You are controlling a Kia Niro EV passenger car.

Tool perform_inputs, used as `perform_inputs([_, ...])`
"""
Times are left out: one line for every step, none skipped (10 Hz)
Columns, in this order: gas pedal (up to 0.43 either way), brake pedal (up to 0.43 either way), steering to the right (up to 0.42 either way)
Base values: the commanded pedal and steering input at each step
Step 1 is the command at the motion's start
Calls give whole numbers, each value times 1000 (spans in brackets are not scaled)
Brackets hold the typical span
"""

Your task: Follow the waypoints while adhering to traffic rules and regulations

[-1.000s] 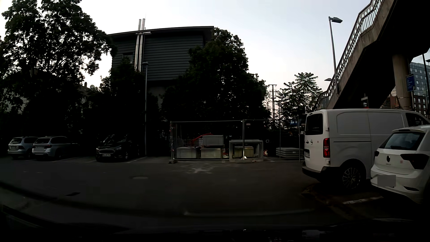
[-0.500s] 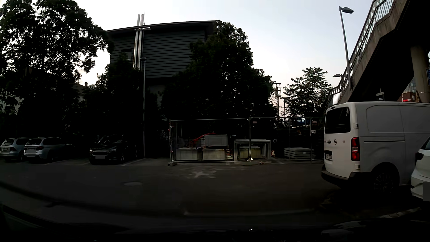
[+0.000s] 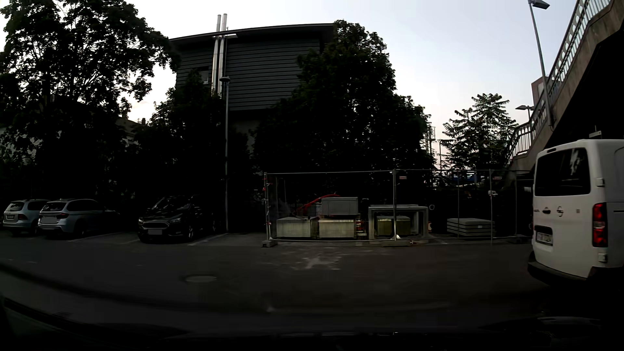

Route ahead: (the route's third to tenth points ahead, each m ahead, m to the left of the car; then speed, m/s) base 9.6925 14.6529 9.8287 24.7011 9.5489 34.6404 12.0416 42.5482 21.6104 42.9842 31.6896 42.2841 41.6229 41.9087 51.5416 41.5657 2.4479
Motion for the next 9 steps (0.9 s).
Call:
perform_inputs([0, 0, -317])
perform_inputs([0, 0, -330])
perform_inputs([0, 0, -351])
perform_inputs([0, 0, -380])
perform_inputs([0, 0, -410])
perform_inputs([0, 0, -454])
perform_inputs([0, 0, -497])
perform_inputs([0, 0, -522])
perform_inputs([0, 0, -546])
